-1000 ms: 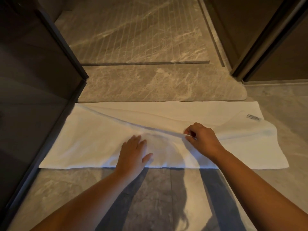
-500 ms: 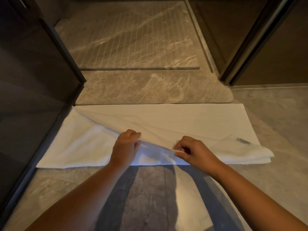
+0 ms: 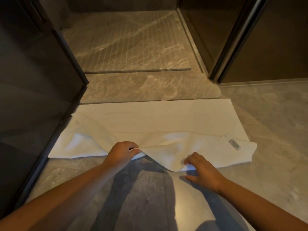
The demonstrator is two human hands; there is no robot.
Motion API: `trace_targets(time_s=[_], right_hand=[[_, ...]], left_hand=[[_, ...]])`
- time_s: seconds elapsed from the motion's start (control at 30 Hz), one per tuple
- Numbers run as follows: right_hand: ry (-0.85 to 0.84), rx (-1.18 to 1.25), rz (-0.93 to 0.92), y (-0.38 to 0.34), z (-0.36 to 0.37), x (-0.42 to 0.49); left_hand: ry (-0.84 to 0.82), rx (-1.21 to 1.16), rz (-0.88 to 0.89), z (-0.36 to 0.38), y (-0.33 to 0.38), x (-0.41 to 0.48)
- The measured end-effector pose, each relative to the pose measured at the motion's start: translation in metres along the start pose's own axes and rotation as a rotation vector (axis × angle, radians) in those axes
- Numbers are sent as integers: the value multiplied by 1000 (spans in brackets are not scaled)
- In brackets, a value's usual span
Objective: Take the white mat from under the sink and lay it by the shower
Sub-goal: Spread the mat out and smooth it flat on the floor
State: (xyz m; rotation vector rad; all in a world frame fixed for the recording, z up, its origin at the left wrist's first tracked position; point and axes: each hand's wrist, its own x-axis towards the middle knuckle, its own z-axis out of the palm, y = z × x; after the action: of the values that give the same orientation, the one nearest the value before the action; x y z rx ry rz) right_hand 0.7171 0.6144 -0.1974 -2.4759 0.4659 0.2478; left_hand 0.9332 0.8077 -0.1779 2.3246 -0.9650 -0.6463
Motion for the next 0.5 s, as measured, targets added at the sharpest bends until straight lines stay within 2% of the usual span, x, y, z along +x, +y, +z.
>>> trace_targets(time_s=[0.17, 0.33, 0.5], right_hand=[[-42, -253, -7, 16, 14, -25], [-72, -282, 37, 20, 3, -32], [-188, -503, -88, 17, 11, -38]], left_hand=[[-94, -143, -62, 7, 2, -26], [-275, -65, -93, 15, -9, -49], [-285, -82, -129, 23, -10, -64]])
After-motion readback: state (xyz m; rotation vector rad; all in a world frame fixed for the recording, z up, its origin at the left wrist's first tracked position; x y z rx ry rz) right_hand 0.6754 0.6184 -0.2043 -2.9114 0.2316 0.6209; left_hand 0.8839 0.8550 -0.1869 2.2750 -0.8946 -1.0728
